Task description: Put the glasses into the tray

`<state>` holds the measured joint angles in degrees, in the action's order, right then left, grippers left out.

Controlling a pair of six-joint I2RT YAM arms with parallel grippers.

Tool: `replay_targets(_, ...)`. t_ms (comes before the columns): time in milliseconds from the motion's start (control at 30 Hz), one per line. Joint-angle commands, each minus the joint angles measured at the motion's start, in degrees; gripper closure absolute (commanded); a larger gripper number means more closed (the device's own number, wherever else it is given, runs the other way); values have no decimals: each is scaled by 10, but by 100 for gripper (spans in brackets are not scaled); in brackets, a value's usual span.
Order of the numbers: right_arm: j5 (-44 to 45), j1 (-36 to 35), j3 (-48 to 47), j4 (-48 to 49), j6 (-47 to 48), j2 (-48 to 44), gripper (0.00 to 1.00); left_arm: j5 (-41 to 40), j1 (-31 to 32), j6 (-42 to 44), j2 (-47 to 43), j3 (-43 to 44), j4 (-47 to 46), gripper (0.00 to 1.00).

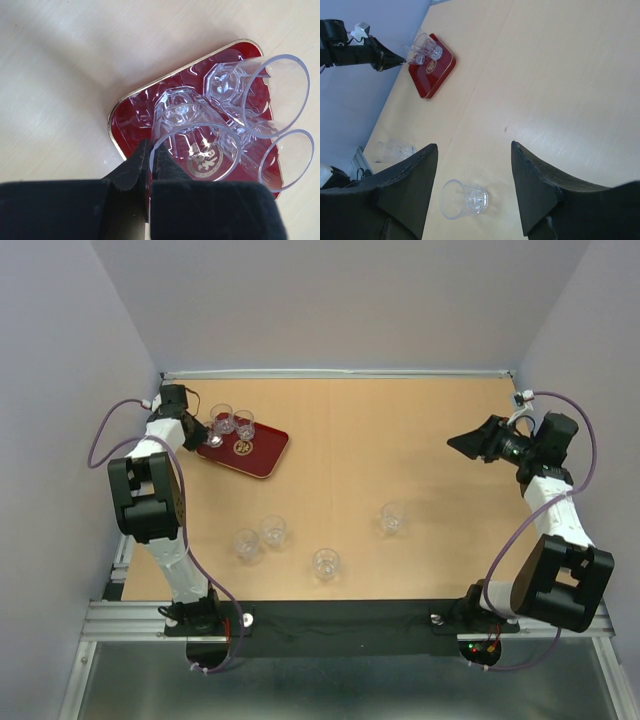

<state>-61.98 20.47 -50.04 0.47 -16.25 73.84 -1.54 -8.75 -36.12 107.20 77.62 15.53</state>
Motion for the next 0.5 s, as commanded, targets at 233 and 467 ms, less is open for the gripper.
replay_targets(233, -19, 18, 2, 14, 0, -20, 34, -25, -6, 7, -9, 45, 22, 59)
replay_targets(467, -28, 26, 2, 15, -1, -22, 34, -29, -7, 25, -44, 53, 38, 42)
